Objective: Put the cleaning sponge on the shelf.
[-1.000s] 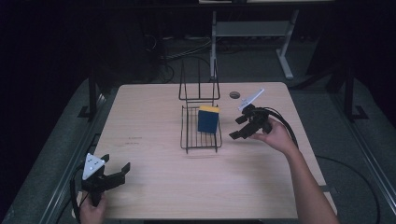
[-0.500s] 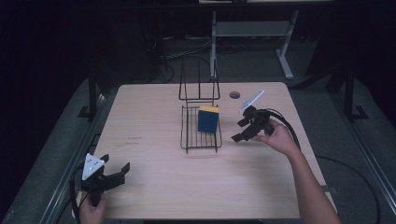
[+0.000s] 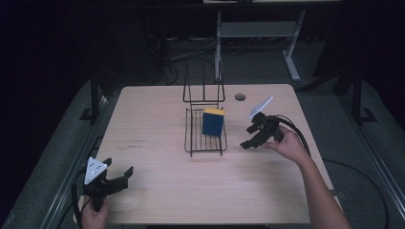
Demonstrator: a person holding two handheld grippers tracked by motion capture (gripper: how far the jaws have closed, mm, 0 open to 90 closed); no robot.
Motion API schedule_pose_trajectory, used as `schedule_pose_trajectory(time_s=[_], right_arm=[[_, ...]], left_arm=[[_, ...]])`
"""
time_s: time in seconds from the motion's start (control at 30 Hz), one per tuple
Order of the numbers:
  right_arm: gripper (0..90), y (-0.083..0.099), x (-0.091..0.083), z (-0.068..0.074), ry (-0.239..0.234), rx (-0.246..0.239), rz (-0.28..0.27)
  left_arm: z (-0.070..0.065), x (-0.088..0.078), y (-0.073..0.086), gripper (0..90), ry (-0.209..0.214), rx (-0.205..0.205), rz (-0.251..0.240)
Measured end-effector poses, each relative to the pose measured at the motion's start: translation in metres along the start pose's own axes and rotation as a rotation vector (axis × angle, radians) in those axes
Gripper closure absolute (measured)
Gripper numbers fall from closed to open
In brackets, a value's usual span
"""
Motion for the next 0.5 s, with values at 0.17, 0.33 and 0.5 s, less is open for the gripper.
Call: schedule_pose_trajectory(time_s=[0.17,0.33,0.5], right_arm=[[18.5,0.005,-0.004,0.004,0.007,-0.005,-0.025],[18.4,0.013,-0.003,0.006,0.003,-0.002,-0.017],[18.5,0.02,-0.003,0.009,0.004,0.006,-0.029]], left_arm=[[0.0,0.0,0.0,14.1,-0.003,-0.003,-0.003],[0.0,0.0,0.0,14.1,-0.002,-0.002,-0.002],[0.0,0.0,0.0,14.1,-0.001,0.001,-0.002]])
Point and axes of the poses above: each handheld gripper's, and its own axes: x roughly forward along the jaws, y roughly out of its underside, z roughly to its left, the point moved 4 cm from there along x, roughly forward along the jaws, and after that the axes turned 6 degrees about z, right-handed, at the moved point
